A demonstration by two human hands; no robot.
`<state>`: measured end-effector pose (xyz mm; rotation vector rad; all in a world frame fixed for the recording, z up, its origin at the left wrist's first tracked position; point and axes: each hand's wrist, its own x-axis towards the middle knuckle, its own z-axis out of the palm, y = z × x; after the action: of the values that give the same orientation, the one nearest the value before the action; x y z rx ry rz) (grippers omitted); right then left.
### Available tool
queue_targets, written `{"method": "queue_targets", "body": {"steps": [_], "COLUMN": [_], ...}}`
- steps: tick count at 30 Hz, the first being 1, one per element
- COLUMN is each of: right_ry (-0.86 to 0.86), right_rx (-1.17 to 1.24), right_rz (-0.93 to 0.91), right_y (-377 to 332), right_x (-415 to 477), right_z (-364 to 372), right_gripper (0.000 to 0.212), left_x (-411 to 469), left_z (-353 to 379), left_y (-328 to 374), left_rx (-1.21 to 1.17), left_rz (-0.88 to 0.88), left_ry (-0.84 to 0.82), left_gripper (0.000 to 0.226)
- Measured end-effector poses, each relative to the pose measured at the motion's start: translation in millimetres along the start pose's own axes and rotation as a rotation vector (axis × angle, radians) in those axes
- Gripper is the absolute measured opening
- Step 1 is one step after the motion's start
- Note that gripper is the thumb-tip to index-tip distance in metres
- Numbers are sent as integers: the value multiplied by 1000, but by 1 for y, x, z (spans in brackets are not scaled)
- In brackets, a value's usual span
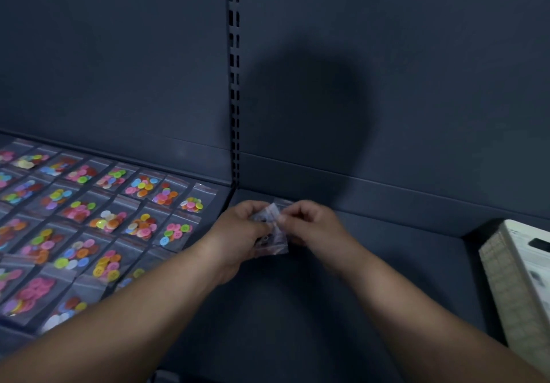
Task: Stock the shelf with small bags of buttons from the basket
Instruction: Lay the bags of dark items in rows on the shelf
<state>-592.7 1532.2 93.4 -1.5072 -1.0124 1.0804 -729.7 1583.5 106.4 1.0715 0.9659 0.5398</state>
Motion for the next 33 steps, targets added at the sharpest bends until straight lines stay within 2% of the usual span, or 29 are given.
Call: {"method": "queue_targets", "body": {"steps": [4, 10, 13, 21, 23, 25, 27, 30, 33], "right_ry": [63, 153, 180, 284, 291, 356, 432, 398, 212], "right_rx": [-15, 171, 267, 201, 31, -403, -770, -946, -1047], "right_rz": [-55, -3, 77, 191, 183, 136, 10, -224, -209], "right_y": [1, 0, -4, 1, 7, 16, 25, 34, 41], "right_x": [-4, -8, -8, 4, 10, 14, 9, -3, -4], "right_z": [-2, -9, -20, -58, -65, -71, -73, -63, -51], "right_gripper": [19, 19, 18, 18, 26, 45, 45, 25, 31], "left_x": [-3, -3, -1, 3, 3, 3, 3, 4, 5], "left_z": [6, 11, 12, 12, 13, 15, 15, 14, 15], "left_y": [-1, -2, -3, -5, -5, -6, -8, -9, -9], "left_rx": [-8, -27, -3, 2, 8, 20, 27, 33, 34], "left_rz": [-1, -29, -38, -85, -87, -86, -87, -90, -93], "left_ry": [-40, -110, -81, -4, -2, -5, -6, -6, -1], "left_gripper": [26, 27, 27, 27, 27, 27, 27, 26, 26]}}
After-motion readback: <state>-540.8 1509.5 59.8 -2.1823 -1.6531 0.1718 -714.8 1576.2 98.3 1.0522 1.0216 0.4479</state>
